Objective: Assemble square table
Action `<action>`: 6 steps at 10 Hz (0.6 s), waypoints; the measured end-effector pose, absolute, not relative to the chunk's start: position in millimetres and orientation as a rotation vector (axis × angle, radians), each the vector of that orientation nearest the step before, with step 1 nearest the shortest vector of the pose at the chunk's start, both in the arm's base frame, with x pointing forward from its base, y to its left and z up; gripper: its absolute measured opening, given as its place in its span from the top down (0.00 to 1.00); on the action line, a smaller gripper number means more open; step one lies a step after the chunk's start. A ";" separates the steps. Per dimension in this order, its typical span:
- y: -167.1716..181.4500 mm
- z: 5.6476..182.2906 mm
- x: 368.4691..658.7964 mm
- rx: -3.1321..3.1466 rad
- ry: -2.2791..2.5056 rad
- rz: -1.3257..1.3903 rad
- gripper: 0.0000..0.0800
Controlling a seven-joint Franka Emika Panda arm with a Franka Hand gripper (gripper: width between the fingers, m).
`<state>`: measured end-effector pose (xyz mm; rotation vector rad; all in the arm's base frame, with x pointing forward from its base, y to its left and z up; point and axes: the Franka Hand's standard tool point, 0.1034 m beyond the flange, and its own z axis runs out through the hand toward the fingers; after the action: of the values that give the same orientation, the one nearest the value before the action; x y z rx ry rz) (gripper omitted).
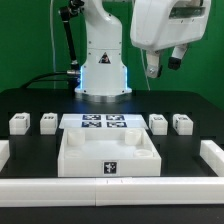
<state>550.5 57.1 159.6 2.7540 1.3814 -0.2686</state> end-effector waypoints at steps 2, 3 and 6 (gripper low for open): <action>57.2 159.6 550.6 2.757 1.373 -0.269 0.19; 57.3 159.4 550.5 2.758 1.372 -0.269 0.19; 57.1 158.9 549.9 2.759 1.372 -0.270 0.19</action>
Offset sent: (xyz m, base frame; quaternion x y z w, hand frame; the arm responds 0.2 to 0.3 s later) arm 0.0000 0.0000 0.0000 0.0000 0.0000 0.0000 1.0000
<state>549.9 57.1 158.9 2.7586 1.3723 -0.2704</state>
